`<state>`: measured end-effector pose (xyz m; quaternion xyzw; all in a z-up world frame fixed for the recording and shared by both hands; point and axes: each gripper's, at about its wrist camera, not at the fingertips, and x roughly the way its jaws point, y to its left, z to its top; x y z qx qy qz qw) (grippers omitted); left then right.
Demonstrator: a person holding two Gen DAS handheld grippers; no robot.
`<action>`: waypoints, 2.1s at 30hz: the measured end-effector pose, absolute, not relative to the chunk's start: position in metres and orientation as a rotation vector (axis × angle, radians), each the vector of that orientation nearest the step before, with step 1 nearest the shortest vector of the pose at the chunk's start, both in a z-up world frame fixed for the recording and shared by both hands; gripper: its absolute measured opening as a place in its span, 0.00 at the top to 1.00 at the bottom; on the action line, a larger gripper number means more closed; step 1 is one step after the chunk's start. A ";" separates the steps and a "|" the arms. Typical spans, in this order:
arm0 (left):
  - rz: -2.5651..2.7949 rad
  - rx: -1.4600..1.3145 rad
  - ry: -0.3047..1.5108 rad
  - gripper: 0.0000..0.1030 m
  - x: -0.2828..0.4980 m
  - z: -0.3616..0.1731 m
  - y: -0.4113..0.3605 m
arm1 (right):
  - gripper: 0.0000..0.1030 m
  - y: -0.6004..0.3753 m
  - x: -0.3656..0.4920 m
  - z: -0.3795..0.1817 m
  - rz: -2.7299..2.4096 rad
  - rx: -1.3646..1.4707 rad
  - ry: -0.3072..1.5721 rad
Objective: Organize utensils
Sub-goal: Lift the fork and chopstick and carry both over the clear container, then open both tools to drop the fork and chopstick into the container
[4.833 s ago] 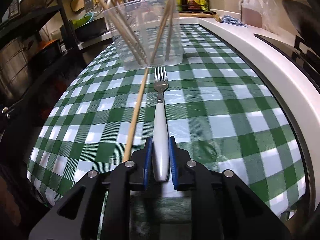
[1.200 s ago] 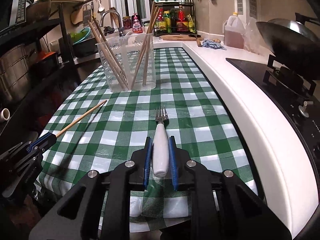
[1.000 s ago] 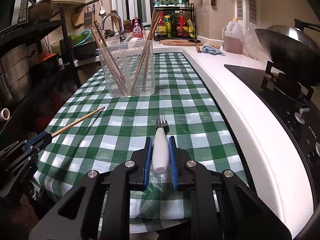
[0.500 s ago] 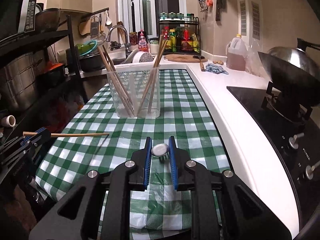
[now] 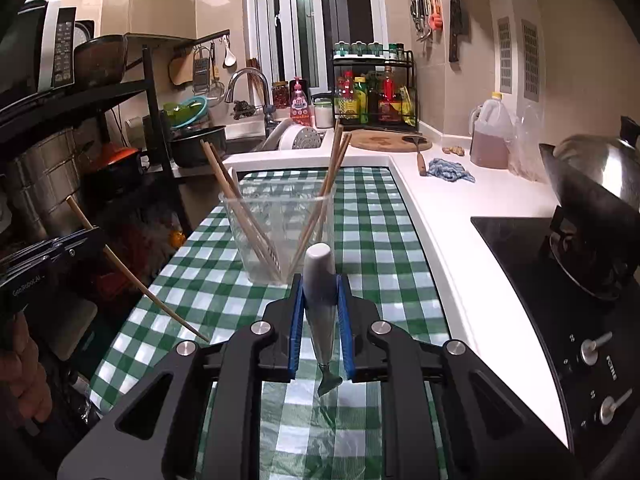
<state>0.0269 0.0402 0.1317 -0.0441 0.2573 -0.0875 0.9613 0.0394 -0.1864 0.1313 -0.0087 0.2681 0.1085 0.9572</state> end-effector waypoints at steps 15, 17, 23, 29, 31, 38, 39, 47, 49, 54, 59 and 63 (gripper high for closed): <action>-0.228 -0.165 0.578 0.94 0.088 0.222 0.072 | 0.84 -0.176 0.088 0.201 0.337 0.015 0.531; -0.237 -0.163 0.563 0.94 0.098 0.240 0.075 | 0.84 -0.173 0.102 0.222 0.354 0.023 0.511; -0.250 -0.167 0.502 0.94 0.135 0.287 0.079 | 0.84 -0.162 0.139 0.274 0.369 0.012 0.417; -0.261 -0.163 0.520 0.94 0.183 0.281 0.064 | 0.84 -0.146 0.182 0.277 0.364 0.014 0.412; -0.267 -0.156 0.553 0.94 0.200 0.264 0.055 | 0.84 -0.140 0.196 0.266 0.356 0.000 0.429; -0.300 -0.132 0.656 0.94 0.226 0.211 0.039 | 0.85 -0.127 0.228 0.220 0.354 -0.036 0.498; -0.306 -0.129 0.669 0.94 0.228 0.205 0.038 | 0.85 -0.125 0.231 0.211 0.355 -0.042 0.514; -0.331 -0.099 0.748 0.94 0.241 0.165 0.024 | 0.84 -0.115 0.246 0.168 0.368 -0.086 0.611; -0.327 -0.090 0.752 0.89 0.241 0.163 0.022 | 0.83 -0.113 0.246 0.165 0.360 -0.099 0.617; -0.303 -0.112 0.697 0.77 0.231 0.183 0.032 | 0.74 -0.120 0.239 0.181 0.325 -0.104 0.590; -0.289 -0.117 0.628 0.77 0.209 0.210 0.035 | 0.74 -0.128 0.221 0.205 0.304 -0.105 0.543; -0.265 -0.124 0.576 0.77 0.180 0.223 0.038 | 0.67 -0.137 0.190 0.224 0.294 -0.104 0.494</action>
